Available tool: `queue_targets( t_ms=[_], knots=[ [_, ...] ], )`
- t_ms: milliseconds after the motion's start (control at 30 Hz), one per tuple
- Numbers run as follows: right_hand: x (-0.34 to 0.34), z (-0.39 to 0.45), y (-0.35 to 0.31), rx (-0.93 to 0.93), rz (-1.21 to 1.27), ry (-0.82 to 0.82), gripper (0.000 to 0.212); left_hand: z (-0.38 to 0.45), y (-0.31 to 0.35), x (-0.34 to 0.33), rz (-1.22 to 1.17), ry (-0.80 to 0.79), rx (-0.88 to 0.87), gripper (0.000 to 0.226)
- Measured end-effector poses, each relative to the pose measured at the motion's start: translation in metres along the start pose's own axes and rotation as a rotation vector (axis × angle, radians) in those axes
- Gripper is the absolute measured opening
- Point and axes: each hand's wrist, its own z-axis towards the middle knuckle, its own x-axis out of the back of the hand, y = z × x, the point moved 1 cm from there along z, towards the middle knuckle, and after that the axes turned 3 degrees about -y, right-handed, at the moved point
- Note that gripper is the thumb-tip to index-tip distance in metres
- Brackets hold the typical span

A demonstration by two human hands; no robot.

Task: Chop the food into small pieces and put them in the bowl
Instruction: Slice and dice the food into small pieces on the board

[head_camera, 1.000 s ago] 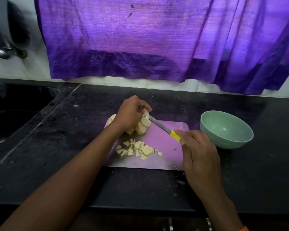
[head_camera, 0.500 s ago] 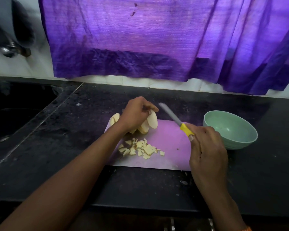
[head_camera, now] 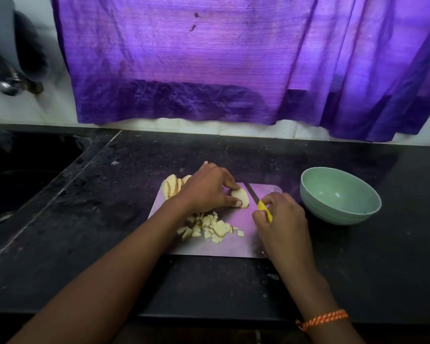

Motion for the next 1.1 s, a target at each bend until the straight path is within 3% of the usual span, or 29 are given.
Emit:
queue_targets(
  t_ms=[267,733,933,1100],
  knots=[
    [0.004,-0.003,-0.006,-0.032,-0.268,-0.102,0.027,-0.003,0.009,0.000,0.021,0.020,0.023,0.049],
    [-0.001,-0.002,-0.006,-0.025,-0.270,-0.123,0.033,-0.003,0.008,-0.004,0.016,0.041,0.044,0.049],
    [-0.003,-0.003,-0.006,-0.022,-0.282,-0.037,0.036,-0.001,0.007,-0.006,-0.010,0.035,0.064,0.049],
    [-0.006,-0.003,-0.004,-0.026,-0.267,-0.097,0.031,-0.002,0.008,-0.006,-0.005,0.033,0.068,0.047]
  ],
)
